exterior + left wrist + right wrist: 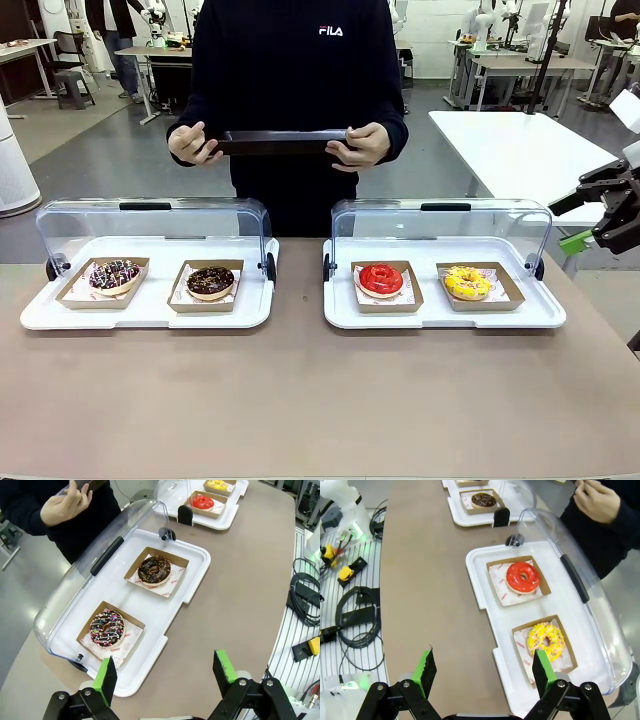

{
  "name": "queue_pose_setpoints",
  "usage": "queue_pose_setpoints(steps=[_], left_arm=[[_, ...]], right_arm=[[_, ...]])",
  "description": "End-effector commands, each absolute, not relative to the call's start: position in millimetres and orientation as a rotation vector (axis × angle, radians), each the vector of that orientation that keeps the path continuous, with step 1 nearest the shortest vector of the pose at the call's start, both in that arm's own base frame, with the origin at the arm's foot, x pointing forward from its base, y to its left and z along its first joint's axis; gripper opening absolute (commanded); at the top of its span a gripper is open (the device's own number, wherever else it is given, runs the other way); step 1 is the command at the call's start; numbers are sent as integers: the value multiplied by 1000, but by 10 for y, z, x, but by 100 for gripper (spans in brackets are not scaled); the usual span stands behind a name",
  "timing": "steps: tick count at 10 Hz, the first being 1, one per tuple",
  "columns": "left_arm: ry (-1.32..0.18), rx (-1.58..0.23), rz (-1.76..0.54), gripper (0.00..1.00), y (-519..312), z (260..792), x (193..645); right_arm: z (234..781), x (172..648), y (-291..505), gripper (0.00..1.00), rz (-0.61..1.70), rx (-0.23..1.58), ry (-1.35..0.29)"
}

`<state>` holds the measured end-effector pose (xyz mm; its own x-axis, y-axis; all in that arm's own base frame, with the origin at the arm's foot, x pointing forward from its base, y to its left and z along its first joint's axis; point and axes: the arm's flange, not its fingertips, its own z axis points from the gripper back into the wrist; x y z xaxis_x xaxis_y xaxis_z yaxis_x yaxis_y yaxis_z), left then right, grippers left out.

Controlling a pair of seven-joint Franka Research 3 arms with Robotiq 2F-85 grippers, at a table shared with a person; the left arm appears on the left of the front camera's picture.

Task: Provide the desired donut to the person.
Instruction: Pick up and lift the Paper togo box containing the Donut pointed at by the person.

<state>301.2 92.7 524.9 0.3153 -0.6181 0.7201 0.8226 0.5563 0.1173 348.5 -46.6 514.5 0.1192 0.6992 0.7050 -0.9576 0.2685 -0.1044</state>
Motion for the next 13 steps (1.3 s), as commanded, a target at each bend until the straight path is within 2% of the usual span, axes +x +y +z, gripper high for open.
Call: queue_pose_setpoints(steps=[1,4,9,10,11,13], left_arm=[[-869,-276,-978,100,696,4848,2774],[-943,-293,-1001,100,716,4874,2753],[-939,-299,-994,100,687,4875,2763],[-933,-320,-1010,100,700,4863,2770],[-904,-295,-984,100,928,5323,3045],[-904,-295,-984,100,928,5323,3045]], right_arm=[[5072,3511,-444,100,1281,446,-770],[5083,3481,-451,100,1303,447,-805],[5080,3494,-428,100,1297,447,-802],[5070,3499,-407,100,1311,457,-735],[5140,3488,-463,100,1294,430,-782],[5140,3488,-463,100,1294,430,-782]])
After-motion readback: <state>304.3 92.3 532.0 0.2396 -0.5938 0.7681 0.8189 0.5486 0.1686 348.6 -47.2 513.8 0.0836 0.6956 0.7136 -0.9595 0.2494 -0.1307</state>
